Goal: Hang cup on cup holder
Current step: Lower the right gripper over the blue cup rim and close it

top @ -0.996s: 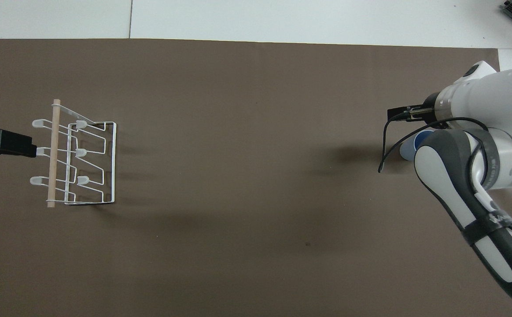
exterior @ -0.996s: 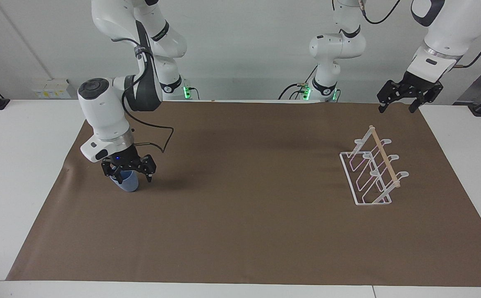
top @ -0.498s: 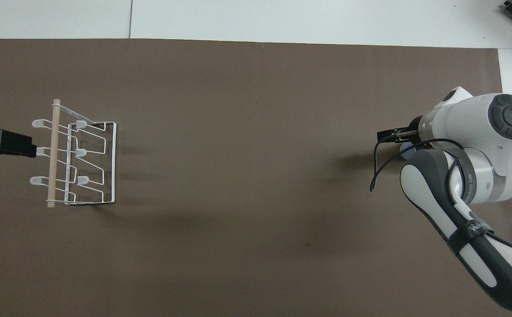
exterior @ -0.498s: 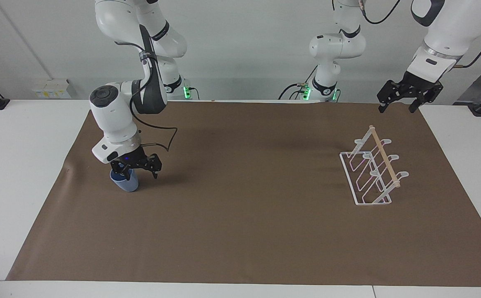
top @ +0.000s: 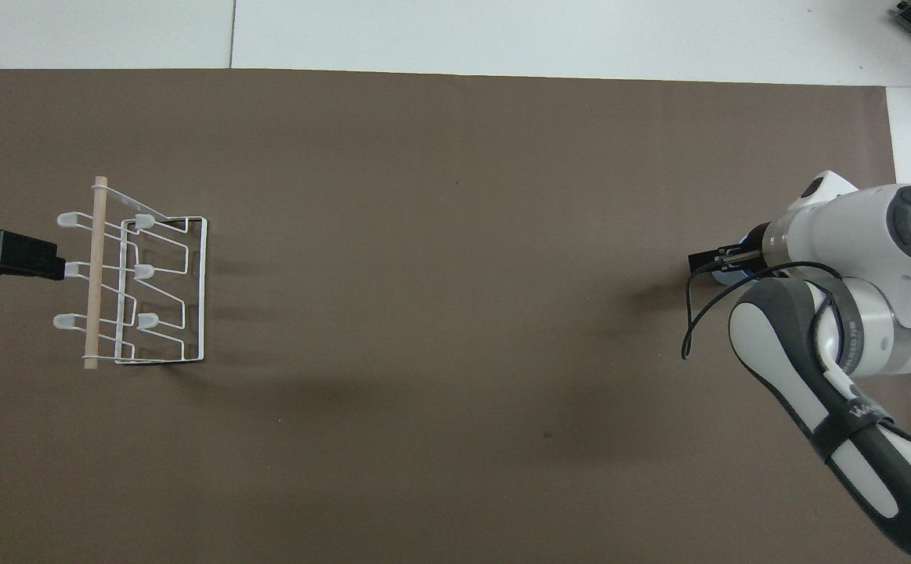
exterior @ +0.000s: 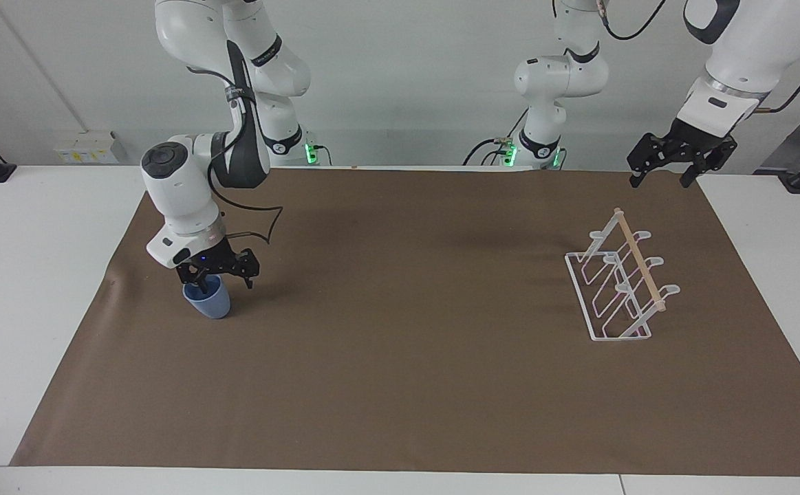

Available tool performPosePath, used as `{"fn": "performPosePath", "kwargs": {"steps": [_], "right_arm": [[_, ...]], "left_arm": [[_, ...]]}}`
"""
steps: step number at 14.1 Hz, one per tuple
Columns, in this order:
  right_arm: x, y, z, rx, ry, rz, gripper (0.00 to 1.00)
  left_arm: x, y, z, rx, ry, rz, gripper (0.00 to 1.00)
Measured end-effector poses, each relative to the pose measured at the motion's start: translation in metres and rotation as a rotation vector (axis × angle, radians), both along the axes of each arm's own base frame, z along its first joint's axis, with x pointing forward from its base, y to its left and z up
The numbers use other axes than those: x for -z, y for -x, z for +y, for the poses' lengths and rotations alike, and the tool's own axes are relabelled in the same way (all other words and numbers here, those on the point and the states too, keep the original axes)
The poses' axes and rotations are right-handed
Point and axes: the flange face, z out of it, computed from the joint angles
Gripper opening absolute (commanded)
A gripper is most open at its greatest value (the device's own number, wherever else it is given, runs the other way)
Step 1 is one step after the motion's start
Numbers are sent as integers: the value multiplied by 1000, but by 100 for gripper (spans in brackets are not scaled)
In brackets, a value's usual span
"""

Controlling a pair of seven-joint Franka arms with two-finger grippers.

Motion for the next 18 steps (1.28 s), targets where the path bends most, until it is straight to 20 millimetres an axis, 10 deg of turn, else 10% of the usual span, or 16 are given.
{"fn": "performPosePath", "kwargs": {"steps": [1, 5, 8, 18], "right_arm": [[0, 0, 0, 0, 0, 0, 98], [-2, 1, 5, -9, 1, -2, 25], [-3, 1, 7, -13, 1, -4, 5], [-11, -2, 6, -13, 4, -48, 0]], "left_arm": [[0, 0, 0, 0, 0, 0, 100], [0, 0, 0, 0, 0, 0, 100], [0, 0, 0, 0, 0, 0, 100], [0, 0, 0, 0, 0, 0, 100]]}}
